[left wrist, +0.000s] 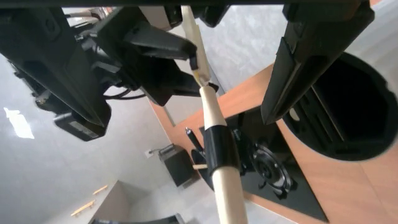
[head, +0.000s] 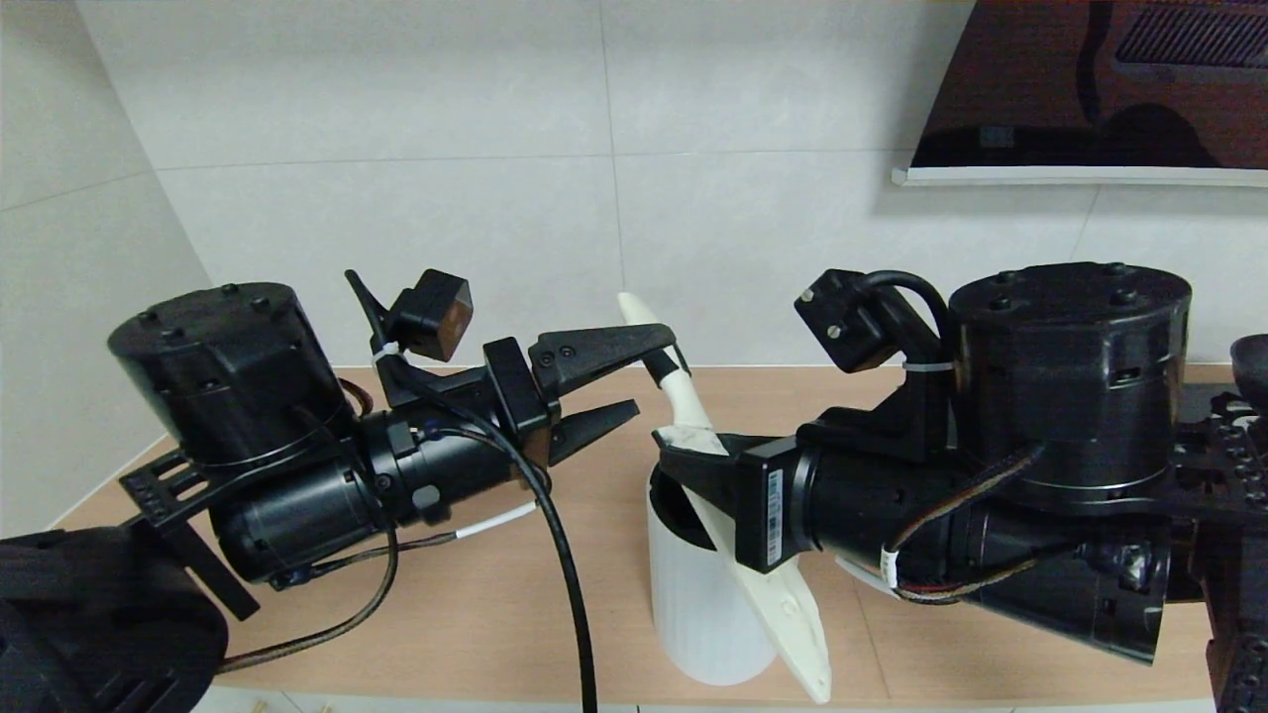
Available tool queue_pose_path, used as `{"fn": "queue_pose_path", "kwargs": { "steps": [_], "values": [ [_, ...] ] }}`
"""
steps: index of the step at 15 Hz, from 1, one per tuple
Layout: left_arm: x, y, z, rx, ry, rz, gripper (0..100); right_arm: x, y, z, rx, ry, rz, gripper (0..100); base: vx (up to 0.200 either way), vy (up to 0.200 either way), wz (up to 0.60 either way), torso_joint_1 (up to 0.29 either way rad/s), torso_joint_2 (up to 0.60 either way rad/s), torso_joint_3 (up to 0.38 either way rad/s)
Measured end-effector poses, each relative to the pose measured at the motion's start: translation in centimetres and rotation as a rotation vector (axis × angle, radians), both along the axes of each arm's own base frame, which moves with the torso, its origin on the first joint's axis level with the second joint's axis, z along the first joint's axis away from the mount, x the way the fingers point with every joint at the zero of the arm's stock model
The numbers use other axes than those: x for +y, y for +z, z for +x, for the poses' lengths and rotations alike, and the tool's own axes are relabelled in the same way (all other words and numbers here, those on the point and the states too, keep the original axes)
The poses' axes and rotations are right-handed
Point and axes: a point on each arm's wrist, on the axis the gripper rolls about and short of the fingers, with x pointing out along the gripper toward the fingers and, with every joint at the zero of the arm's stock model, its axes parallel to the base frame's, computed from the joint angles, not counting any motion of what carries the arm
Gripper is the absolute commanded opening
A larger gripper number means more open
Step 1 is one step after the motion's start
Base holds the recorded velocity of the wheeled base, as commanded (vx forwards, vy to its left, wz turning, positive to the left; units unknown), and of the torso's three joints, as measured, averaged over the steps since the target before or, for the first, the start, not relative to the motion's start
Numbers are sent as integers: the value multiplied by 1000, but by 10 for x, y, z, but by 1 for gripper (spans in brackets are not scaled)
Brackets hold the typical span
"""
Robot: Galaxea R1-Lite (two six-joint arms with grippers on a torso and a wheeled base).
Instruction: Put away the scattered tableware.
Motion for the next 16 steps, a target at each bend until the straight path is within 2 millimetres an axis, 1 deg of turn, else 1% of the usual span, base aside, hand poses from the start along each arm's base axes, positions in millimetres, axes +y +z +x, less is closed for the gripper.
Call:
{"fn": "queue_pose_path", "kwargs": {
  "steps": [4,8,9,16],
  "values": [
    [-6,-5,0,16,-7,10,100,7,-5,-4,22,19,1,0,0,0,0,0,0,0],
    [-9,-10,2,28,-10,19,100,10,-8,-4,29,21,-9,0,0,0,0,0,0,0],
    [-9,-10,2,30,-10,20,0,10,-9,-4,31,22,-10,0,0,0,0,0,0,0],
    [-10,-11,4,33,-8,22,0,11,-10,-3,34,22,-12,0,0,0,0,0,0,0]
  ]
}}
